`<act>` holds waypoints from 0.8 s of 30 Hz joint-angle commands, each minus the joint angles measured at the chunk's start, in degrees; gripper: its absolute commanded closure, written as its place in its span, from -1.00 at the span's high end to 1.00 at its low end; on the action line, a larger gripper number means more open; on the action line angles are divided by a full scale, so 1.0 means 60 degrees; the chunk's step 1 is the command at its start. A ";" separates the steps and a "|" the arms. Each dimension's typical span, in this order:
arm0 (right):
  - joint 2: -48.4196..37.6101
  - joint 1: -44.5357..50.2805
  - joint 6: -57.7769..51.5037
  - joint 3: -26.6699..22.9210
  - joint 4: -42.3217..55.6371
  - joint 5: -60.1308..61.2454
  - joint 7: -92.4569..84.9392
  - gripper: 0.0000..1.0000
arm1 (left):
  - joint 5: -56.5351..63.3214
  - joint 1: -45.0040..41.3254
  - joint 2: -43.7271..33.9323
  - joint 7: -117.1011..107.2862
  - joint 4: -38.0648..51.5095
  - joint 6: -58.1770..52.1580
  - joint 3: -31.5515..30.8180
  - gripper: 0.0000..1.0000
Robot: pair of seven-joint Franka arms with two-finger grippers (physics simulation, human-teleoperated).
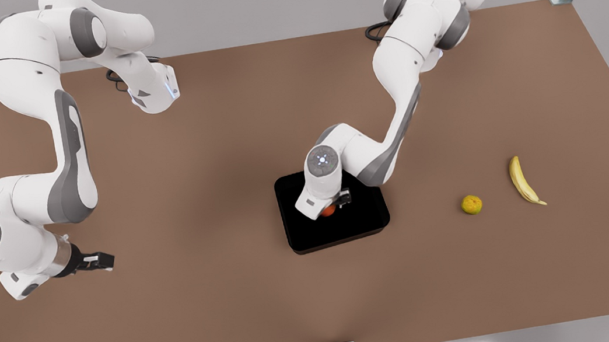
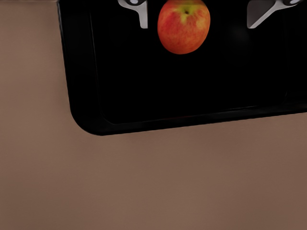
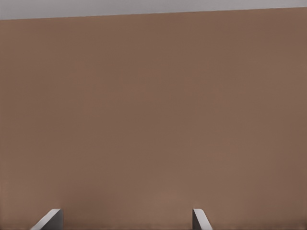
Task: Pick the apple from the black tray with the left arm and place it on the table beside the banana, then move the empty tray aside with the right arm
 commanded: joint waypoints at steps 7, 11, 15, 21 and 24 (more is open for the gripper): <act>0.0002 0.0001 -0.0175 0.0024 0.0005 0.0011 -0.0002 1.00 | 0.0726 0.0034 -0.0202 -0.2997 -0.1242 0.1218 -0.0001 1.00; 0.0002 0.0001 -0.0175 0.0010 0.0005 0.0011 -0.0002 1.00 | 0.0711 0.0005 -0.0158 -0.3114 -0.1652 0.1657 -0.0001 1.00; 0.0002 0.0001 -0.0175 0.0010 0.0005 0.0011 -0.0002 1.00 | 0.0769 -0.0010 -0.0115 -0.3158 -0.2033 0.2141 -0.0001 1.00; 0.0002 0.0001 -0.0175 0.0010 0.0005 0.0011 -0.0002 1.00 | 0.0784 -0.0025 -0.0114 -0.3158 -0.2165 0.2229 -0.0001 1.00; 0.0002 0.0001 -0.0175 0.0010 0.0005 0.0011 -0.0002 1.00 | 0.0931 -0.0039 -0.0056 -0.3158 -0.2326 0.2477 -0.0001 1.00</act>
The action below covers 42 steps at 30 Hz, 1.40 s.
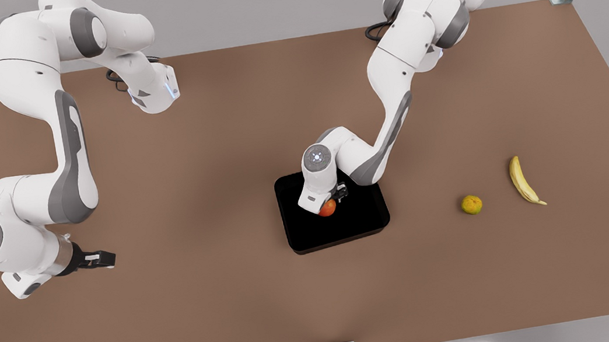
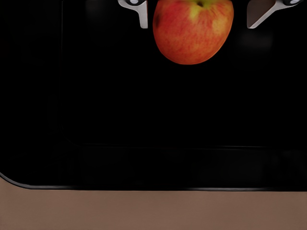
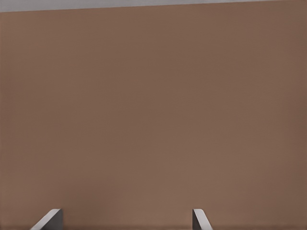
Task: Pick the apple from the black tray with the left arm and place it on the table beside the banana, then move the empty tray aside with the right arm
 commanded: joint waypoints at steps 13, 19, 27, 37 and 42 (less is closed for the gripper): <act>-0.0013 0.0000 -0.0007 -0.0002 0.0034 0.0008 -0.0009 1.00 | 0.0535 -0.0022 -0.0241 -0.0938 -0.0177 -0.0340 0.0022 0.37; -0.0042 0.0146 -0.0562 0.0685 0.0093 0.0228 0.1219 1.00 | -0.0768 0.3566 -0.2470 0.7176 -0.0177 -0.3319 -0.0022 0.39; 0.0236 0.4029 -0.1340 0.1609 0.1470 0.0169 0.6187 1.00 | -0.0666 0.5427 -0.0243 0.9449 0.0380 -0.0829 0.0081 0.39; 0.0822 0.4292 0.1414 0.2019 0.0254 0.0198 0.8546 0.97 | -0.0622 0.5442 0.0035 0.9406 0.1140 -0.1048 0.0257 1.00; 0.0706 0.4439 0.3478 0.2063 -0.1488 0.0169 0.8180 0.98 | -0.2512 0.6453 -0.6689 0.9757 -0.2682 -0.3275 -0.0197 1.00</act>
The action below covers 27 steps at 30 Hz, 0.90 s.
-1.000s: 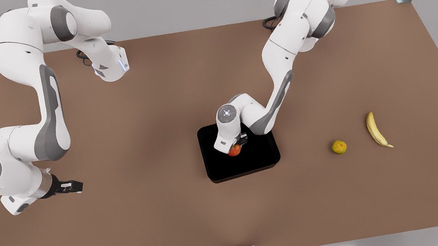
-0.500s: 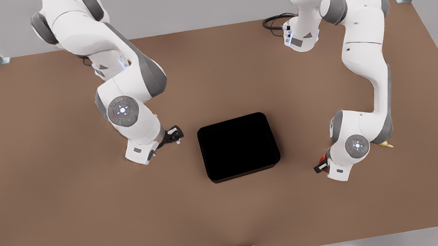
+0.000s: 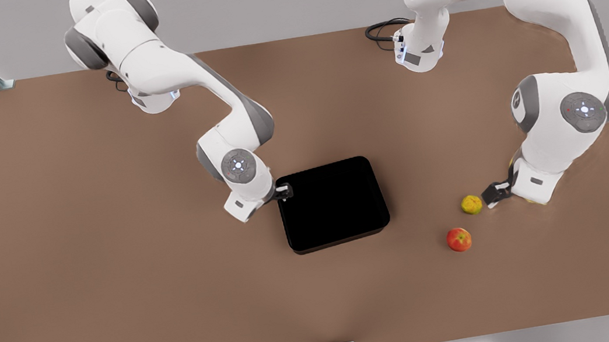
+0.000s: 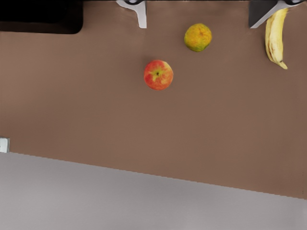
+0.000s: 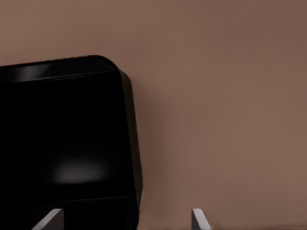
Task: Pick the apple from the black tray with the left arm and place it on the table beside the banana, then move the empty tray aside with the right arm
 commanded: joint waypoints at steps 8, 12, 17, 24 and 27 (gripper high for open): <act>0.0233 0.0035 0.3095 0.0224 -0.0701 0.0041 0.1265 1.00 | -0.0605 0.0094 -0.0205 0.2519 -0.0182 -0.0635 -0.0029 1.00; 0.0570 0.0049 0.3959 0.0224 -0.1096 0.0026 0.0518 1.00 | -0.0576 0.0108 -0.0205 0.2534 -0.0211 -0.0635 -0.0029 1.00; 0.0907 0.0049 0.4634 0.0239 -0.1272 0.0011 0.0225 0.99 | -0.0576 0.0108 -0.0205 0.2534 -0.0240 -0.0635 -0.0029 1.00; 0.1259 0.0020 0.5439 0.0224 -0.1550 0.0026 -0.1547 0.99 | -0.0576 0.0108 -0.0205 0.2534 -0.0255 -0.0650 -0.0014 1.00; 0.1420 0.0020 0.5454 0.0224 -0.1638 0.0026 -0.1899 0.97 | -0.0576 0.0108 -0.0220 0.2534 -0.0299 -0.0650 -0.0014 1.00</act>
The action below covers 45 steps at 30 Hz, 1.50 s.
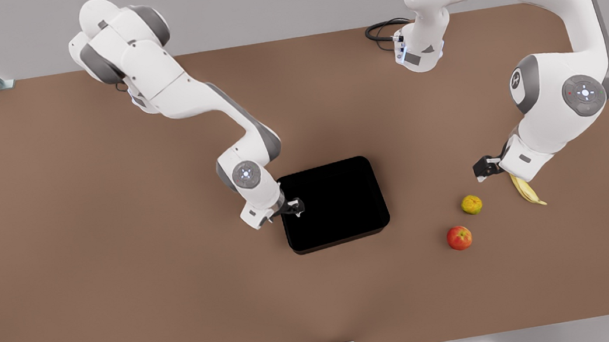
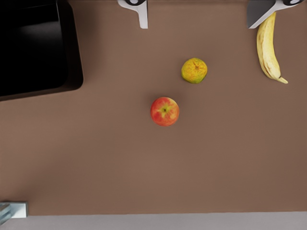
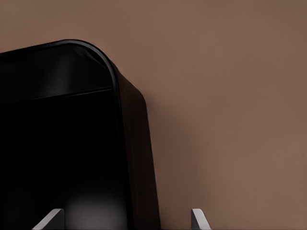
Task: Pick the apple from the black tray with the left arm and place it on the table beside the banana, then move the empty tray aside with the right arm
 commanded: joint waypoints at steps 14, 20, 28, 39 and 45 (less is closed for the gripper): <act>0.0147 -0.0030 0.0374 0.0001 -0.0105 0.0088 -0.1828 -0.19 | 0.0009 0.0000 -0.0009 0.0553 -0.0015 -0.0004 -0.0004 1.00; 0.0133 -0.0030 0.0330 0.0000 -0.0105 0.0089 -0.1828 -0.50 | 0.0009 0.0000 -0.0009 0.0553 -0.0030 -0.0019 -0.0004 1.00; -0.0351 -0.0074 -0.0256 -0.0029 -0.0090 0.0088 -0.1901 -0.65 | 0.0039 0.0000 -0.0009 0.0553 -0.0030 -0.0019 -0.0019 1.00; -0.2299 -0.1201 -0.3786 -0.0658 -0.0032 0.0118 -0.5079 -0.72 | 0.0039 0.0000 -0.0009 0.0553 -0.0059 -0.0019 -0.0019 1.00; -0.2563 -0.1392 -0.4606 -0.2884 0.0027 0.0762 -0.9356 -0.77 | 0.0039 0.0000 -0.0009 0.0553 -0.0059 -0.0018 -0.0019 1.00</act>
